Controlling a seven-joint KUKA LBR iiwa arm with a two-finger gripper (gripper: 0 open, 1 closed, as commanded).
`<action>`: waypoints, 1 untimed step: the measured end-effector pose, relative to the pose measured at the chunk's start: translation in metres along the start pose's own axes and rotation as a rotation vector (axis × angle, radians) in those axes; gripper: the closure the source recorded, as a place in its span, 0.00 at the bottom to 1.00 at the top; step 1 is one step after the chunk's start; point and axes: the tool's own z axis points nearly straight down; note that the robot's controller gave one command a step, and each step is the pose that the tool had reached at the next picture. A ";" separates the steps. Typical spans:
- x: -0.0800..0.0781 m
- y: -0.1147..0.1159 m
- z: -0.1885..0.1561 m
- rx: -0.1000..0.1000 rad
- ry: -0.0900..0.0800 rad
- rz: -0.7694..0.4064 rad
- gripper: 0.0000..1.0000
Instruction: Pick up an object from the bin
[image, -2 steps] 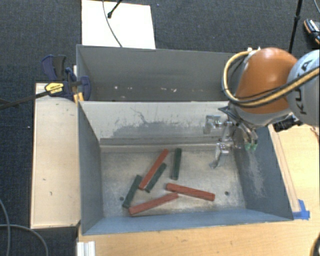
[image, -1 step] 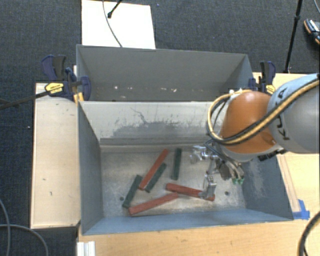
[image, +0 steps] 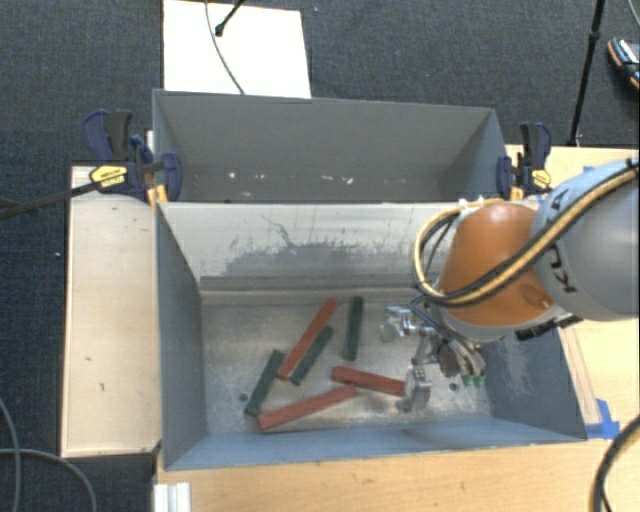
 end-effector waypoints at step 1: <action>0.026 0.008 0.006 0.000 0.002 0.012 0.00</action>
Offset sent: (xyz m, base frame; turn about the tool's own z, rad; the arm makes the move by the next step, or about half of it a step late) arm -0.0206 -0.0044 -0.0374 0.1317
